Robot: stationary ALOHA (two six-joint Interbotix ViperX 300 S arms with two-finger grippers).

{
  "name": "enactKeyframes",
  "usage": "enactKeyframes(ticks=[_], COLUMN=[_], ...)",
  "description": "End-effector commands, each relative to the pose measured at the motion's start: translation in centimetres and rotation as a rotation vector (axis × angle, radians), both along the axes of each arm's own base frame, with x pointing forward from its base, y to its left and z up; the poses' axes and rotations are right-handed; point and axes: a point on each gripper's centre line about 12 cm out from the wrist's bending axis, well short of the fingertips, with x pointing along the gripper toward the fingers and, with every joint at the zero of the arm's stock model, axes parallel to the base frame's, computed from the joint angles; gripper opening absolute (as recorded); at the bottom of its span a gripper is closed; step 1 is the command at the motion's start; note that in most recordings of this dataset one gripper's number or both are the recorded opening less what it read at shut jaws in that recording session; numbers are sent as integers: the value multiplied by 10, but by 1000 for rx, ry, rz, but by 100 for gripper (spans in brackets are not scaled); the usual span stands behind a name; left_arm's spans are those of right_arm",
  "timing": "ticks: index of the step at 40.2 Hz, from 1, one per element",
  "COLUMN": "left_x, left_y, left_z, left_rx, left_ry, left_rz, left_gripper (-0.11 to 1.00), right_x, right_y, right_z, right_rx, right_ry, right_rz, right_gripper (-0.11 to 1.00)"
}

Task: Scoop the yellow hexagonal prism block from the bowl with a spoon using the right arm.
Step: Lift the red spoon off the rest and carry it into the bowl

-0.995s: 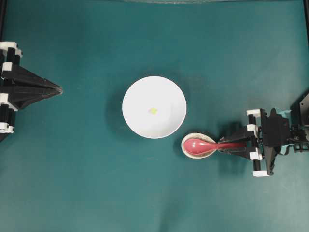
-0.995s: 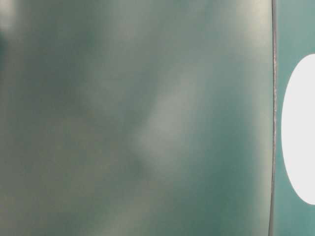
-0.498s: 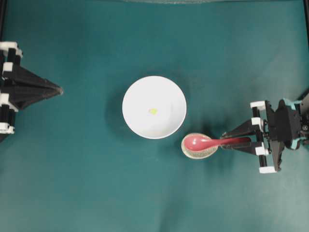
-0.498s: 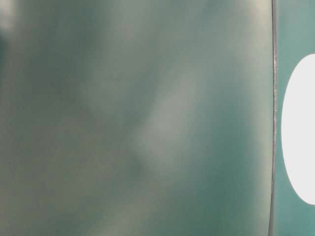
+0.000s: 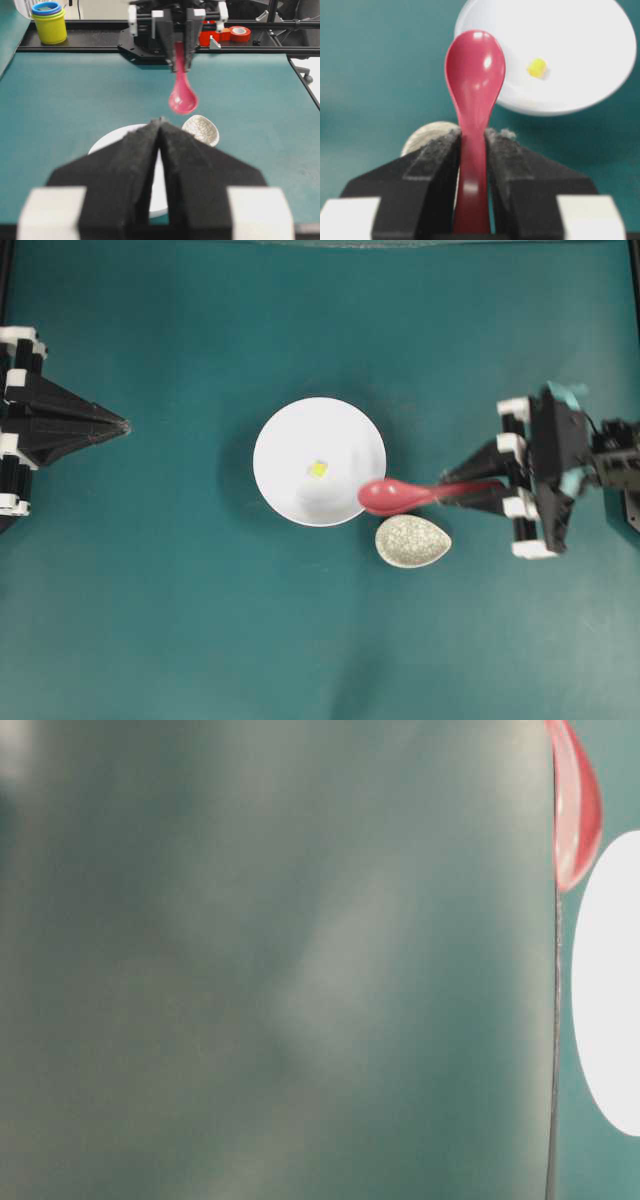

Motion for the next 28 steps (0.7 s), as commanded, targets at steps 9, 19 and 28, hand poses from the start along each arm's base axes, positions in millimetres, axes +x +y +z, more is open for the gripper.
enactKeyframes(ticks=[9, 19, 28], left_x=[3, 4, 5], left_y=[0, 0, 0], left_z=[10, 7, 6], left_rx=[5, 5, 6], left_ry=[-29, -17, -9], left_rz=[-1, -1, -1], left_gripper=[6, 6, 6], right_x=[32, 63, 89], right_y=[-25, -37, -38], right_z=[26, 23, 16], right_rx=[52, 103, 113], right_ry=[150, 293, 413], right_rz=[-7, 6, 57], right_gripper=[24, 24, 24])
